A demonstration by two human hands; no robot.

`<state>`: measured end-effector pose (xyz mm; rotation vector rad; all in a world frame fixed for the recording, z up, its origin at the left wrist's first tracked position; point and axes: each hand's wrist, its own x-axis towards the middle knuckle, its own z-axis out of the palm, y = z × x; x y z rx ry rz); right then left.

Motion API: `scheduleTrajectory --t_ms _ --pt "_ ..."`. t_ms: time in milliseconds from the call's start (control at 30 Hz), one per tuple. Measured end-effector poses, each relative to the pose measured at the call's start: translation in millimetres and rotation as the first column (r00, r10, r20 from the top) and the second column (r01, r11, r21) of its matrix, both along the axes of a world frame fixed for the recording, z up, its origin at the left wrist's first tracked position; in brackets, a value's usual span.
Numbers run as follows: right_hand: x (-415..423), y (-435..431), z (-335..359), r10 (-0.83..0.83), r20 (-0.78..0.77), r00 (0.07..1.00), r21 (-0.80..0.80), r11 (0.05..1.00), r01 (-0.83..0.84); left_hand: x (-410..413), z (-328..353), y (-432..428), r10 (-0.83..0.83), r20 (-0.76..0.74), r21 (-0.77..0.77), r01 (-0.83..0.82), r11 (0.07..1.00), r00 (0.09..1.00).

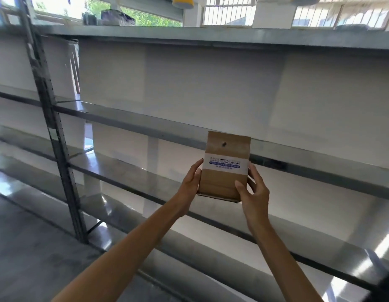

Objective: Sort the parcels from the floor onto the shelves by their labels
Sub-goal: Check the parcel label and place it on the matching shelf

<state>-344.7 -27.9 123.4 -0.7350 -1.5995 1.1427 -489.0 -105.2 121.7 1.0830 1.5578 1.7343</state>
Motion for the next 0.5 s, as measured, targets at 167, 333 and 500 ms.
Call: scheduleTrajectory --t_ms 167,333,500 --pt "-31.2 32.2 13.5 0.037 -0.046 0.998 0.011 0.999 -0.036 -30.6 14.3 29.3 0.034 -0.027 0.037 -0.033 0.999 0.999" --pt "-54.1 61.8 20.2 0.075 -0.080 0.994 0.028 0.997 -0.073 -58.2 19.0 58.7 0.046 -0.043 0.049 -0.044 0.998 0.998" --pt "-71.7 78.0 23.2 0.072 -0.095 0.993 0.043 0.997 -0.068 -78.1 20.0 80.6 0.038 0.028 0.059 -0.039 0.998 0.999"
